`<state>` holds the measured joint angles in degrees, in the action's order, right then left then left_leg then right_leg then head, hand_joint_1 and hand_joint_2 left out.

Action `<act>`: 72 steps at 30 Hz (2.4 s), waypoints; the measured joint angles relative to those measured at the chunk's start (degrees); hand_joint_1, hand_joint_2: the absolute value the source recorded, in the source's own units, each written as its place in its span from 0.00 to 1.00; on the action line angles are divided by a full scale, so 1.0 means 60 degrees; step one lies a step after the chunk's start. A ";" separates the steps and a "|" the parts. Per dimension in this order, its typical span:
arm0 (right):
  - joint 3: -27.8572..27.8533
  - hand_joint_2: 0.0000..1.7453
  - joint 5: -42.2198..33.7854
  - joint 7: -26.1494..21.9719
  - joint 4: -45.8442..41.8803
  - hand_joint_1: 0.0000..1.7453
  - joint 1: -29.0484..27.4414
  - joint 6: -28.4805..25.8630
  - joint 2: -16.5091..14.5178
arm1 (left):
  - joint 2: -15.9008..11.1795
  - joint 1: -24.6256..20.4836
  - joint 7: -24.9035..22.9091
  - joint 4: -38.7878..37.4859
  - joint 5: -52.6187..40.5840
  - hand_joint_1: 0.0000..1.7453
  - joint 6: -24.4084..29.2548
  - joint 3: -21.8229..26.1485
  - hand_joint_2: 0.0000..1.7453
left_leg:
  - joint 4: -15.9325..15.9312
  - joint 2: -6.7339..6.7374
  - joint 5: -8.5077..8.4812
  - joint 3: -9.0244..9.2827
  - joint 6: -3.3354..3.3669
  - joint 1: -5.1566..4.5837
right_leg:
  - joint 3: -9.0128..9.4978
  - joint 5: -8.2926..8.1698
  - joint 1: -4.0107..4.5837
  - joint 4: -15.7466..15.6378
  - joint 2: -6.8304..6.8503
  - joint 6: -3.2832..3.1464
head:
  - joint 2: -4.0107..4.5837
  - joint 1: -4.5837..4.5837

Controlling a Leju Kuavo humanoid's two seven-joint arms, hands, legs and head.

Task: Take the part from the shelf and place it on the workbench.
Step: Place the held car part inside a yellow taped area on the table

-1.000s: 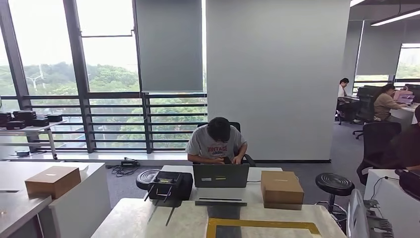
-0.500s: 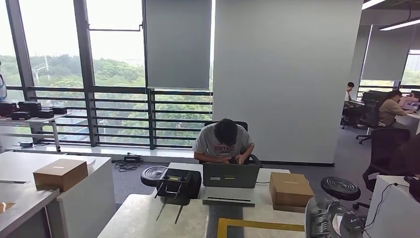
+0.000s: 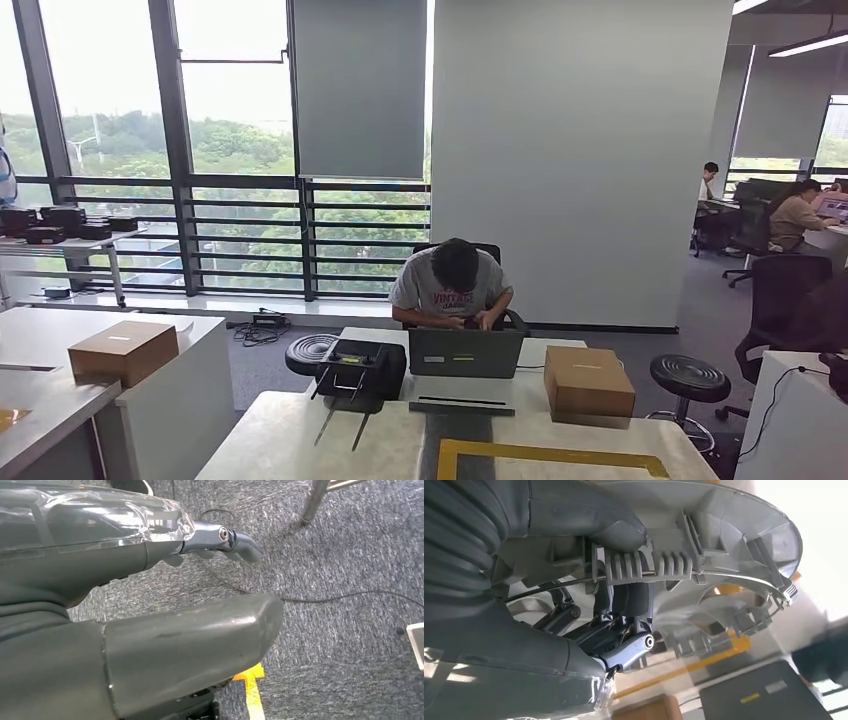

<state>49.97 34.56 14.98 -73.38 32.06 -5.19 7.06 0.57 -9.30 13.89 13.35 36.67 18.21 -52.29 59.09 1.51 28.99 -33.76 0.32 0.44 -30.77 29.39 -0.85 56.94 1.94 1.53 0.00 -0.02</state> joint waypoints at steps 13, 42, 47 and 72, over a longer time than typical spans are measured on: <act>0.0713 1.00 -0.0378 -0.0405 0.3072 1.00 0.0709 0.0489 -0.0545 | -0.0002 -0.0064 -0.0203 0.0000 -0.0238 0.00 -0.0034 -0.0256 0.00 | -0.0001 -0.0098 0.0001 0.0014 -0.0004 0.0002 | 0.0011 0.0009 -0.0001 -0.0001 0.0014 0.0006 | 0.0000 0.0000; 0.0811 1.00 0.0092 -0.0152 0.5232 1.00 0.3412 -0.0424 -0.0333 | 0.0135 -0.0241 -0.0134 0.0000 -0.0797 0.00 -0.0864 -0.0781 0.00 | 0.0003 -0.0209 -0.0061 0.0007 0.0007 -0.0001 | 0.0028 -0.0021 -0.0007 -0.0003 0.0090 0.0042 | 0.0000 0.0002; 0.0814 1.00 0.0014 -0.0359 0.5280 0.50 0.2993 -0.0616 -0.0331 | 0.0156 -0.0247 -0.0142 0.0000 -0.0845 0.00 -0.0980 -0.0797 0.50 | 0.0002 -0.0208 -0.0060 0.0007 0.0005 -0.0001 | 0.0028 -0.0018 -0.0007 -0.0004 0.0090 0.0046 | 0.0000 0.0003; -0.0018 1.00 -0.2825 -0.1305 0.2878 0.00 0.1689 -0.1789 -0.0287 | 0.0138 -0.0174 -0.0300 -0.0002 -0.0969 0.00 -0.0761 -0.0808 1.00 | 0.0002 -0.0172 -0.0060 0.0016 0.0005 0.0000 | 0.0029 -0.0019 -0.0007 -0.0003 0.0081 0.0046 | 0.0000 0.0001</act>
<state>49.87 17.61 7.15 -56.11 42.19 -15.93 5.33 1.40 -10.34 12.09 13.34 30.86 13.64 -57.13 59.10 0.48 28.63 -33.67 0.35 0.44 -30.59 29.28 -0.89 56.93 2.43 1.81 0.00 -0.01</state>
